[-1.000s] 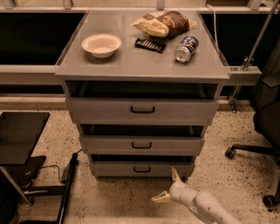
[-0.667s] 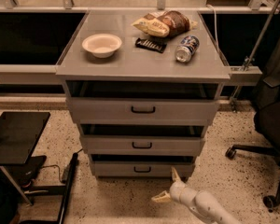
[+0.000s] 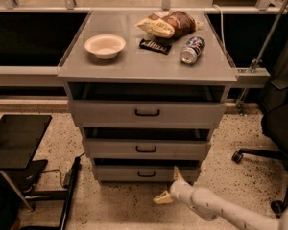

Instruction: Open bottom drawer

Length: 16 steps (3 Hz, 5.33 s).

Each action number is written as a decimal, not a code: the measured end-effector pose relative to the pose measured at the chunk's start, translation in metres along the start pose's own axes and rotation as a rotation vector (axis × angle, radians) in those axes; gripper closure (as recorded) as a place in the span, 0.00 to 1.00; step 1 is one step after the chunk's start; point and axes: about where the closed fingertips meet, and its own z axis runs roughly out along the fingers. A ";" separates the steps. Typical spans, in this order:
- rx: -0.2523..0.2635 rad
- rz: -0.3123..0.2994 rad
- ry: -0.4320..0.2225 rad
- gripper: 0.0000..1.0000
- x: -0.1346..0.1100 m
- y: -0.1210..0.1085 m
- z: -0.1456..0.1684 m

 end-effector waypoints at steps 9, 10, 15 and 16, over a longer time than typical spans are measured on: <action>0.109 -0.028 0.315 0.00 0.024 -0.055 -0.019; 0.042 0.105 0.255 0.00 0.085 -0.031 -0.009; -0.033 -0.022 0.120 0.00 0.082 0.005 0.031; -0.037 -0.022 0.119 0.00 0.082 0.006 0.031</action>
Offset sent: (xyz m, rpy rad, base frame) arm -0.0008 0.0063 0.0070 -0.0593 0.0327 0.0045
